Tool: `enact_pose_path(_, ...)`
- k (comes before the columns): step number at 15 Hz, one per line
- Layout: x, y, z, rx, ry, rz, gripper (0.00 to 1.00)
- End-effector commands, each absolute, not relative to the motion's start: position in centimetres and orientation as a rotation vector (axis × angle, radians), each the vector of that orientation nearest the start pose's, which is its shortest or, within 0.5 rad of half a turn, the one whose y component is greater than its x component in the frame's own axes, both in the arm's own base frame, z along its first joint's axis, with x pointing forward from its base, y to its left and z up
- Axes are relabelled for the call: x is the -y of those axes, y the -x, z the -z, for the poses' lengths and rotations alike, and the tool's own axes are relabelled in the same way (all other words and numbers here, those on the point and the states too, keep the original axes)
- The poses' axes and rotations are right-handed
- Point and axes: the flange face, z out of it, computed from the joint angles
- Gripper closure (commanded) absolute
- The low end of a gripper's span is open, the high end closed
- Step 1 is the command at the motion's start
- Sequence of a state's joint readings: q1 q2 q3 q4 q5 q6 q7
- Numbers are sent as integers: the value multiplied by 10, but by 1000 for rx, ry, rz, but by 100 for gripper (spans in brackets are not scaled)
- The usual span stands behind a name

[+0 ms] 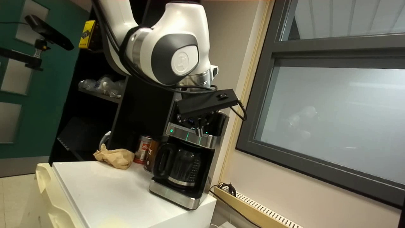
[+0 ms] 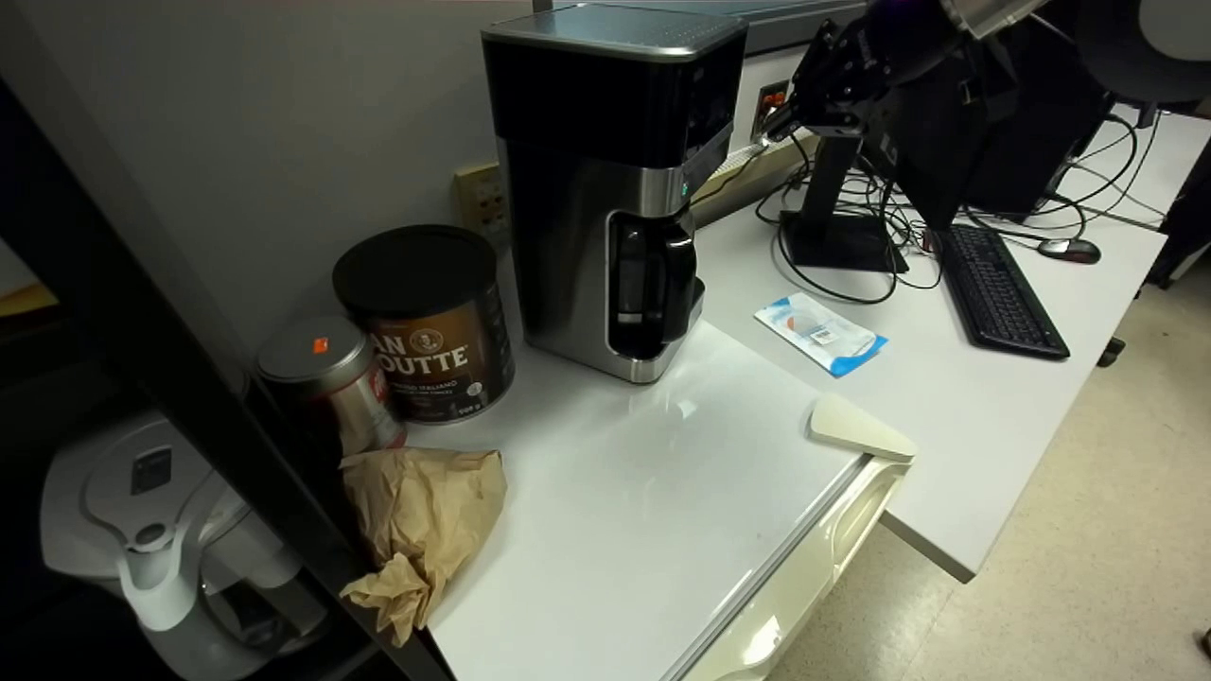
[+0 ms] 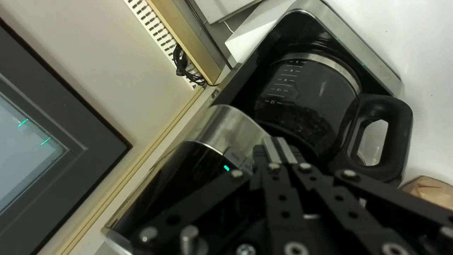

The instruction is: Press a button on the coffeemaker

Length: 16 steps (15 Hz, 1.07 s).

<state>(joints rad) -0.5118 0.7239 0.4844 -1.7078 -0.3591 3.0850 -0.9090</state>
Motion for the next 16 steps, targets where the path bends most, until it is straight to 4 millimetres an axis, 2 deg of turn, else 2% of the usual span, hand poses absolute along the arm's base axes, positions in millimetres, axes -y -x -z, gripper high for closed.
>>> enact_pose_path(1,50,-737,-296,1545,2749,1201,100)
enact_pose_path(11,36,-761,-290,1552,2736,1193,100)
enact_pose_path(16,38,-764,-290,1552,2743,1159,100)
